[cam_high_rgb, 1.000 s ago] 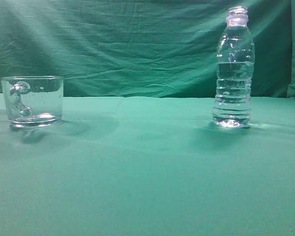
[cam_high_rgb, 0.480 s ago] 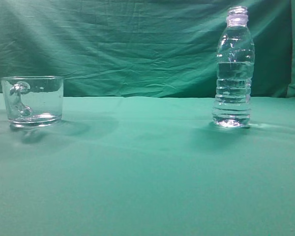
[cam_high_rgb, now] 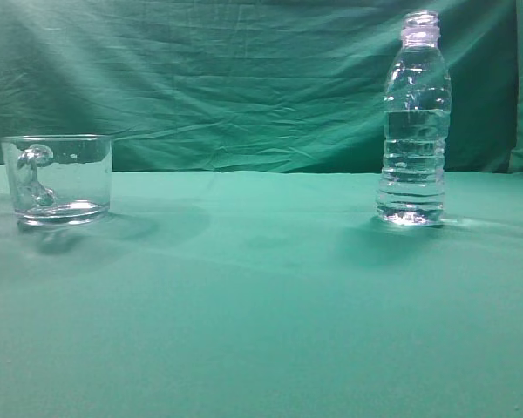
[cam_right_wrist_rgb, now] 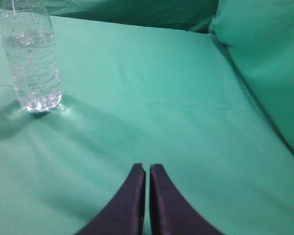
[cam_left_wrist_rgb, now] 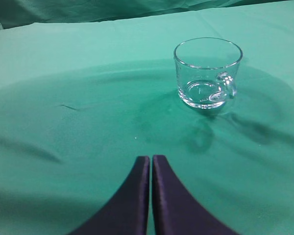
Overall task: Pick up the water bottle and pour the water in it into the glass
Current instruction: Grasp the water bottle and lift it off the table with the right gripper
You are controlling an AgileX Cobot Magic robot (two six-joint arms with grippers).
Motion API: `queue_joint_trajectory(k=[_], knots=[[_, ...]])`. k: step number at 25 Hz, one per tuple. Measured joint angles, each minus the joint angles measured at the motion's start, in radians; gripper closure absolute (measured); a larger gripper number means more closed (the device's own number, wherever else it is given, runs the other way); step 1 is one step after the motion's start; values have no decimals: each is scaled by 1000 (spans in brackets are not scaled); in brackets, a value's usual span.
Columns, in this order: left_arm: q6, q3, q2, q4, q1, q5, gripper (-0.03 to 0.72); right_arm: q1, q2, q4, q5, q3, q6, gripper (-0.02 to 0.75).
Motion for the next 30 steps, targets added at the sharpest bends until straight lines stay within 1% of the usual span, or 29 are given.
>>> queue_joint_trajectory(k=[3, 6, 10, 14, 17, 19, 21, 23, 25, 27, 30], knots=[[0, 0, 0, 0, 0, 0, 688, 0, 0, 0, 0, 0, 0, 738], [0, 0, 0, 0, 0, 0, 688, 0, 0, 27, -53, 6, 33, 738], [0, 0, 0, 0, 0, 0, 688, 0, 0, 148, -254, 6, 181, 738], [0, 0, 0, 0, 0, 0, 688, 0, 0, 182, -413, 6, 236, 738], [0, 0, 0, 0, 0, 0, 688, 0, 0, 188, -489, 6, 265, 738], [0, 0, 0, 0, 0, 0, 688, 0, 0, 188, -457, -26, 274, 738], [0, 0, 0, 0, 0, 0, 688, 0, 0, 188, -369, -110, 270, 738], [0, 0, 0, 0, 0, 0, 688, 0, 0, 188, -284, -207, 222, 738], [0, 0, 0, 0, 0, 0, 688, 0, 25, 188, -223, -272, 162, 738], [0, 0, 0, 0, 0, 0, 688, 0, 64, 188, -189, -304, 121, 738], [0, 0, 0, 0, 0, 0, 688, 0, 139, 188, -145, -310, 97, 738]])
